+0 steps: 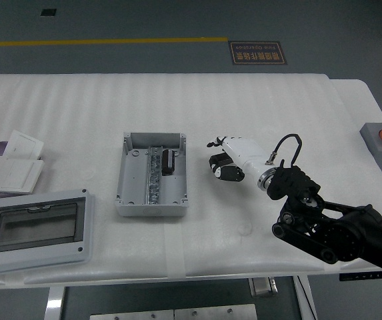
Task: Pick up the battery,place it into the box
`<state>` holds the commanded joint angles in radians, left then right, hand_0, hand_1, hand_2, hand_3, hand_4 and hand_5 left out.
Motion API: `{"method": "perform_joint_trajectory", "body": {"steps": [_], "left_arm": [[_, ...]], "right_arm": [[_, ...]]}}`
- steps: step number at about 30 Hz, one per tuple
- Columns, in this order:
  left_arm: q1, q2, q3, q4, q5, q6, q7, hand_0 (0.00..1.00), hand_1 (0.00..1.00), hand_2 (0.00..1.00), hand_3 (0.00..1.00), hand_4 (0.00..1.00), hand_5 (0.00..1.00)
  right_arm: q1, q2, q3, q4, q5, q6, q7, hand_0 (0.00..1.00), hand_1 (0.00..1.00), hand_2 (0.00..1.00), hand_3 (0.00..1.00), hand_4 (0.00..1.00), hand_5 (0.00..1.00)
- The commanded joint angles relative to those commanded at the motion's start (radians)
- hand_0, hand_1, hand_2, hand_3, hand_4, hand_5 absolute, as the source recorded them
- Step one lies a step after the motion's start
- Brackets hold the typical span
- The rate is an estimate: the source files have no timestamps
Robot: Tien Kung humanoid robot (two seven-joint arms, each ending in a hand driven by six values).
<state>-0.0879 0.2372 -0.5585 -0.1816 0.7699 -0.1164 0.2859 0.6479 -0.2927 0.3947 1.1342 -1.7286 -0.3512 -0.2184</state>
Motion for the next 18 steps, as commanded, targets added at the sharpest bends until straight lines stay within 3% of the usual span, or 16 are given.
{"method": "perform_joint_trajectory", "body": {"steps": [7,18], "left_arm": [[0.000,-0.001,-0.002,0.000,0.001,0.001,0.000,0.649,0.668,0.581,0.584,0.507,0.577],[0.001,-0.001,-0.011,0.001,0.012,0.000,0.004,0.649,0.669,0.597,0.587,0.509,0.575]], "right_arm": [[-0.003,0.001,-0.001,0.028,0.024,-0.015,0.007,0.405,0.694,0.766,0.762,0.410,0.261],[-0.001,0.006,0.004,0.225,0.128,-0.043,0.050,0.398,0.687,0.762,0.769,0.389,0.238]]}}
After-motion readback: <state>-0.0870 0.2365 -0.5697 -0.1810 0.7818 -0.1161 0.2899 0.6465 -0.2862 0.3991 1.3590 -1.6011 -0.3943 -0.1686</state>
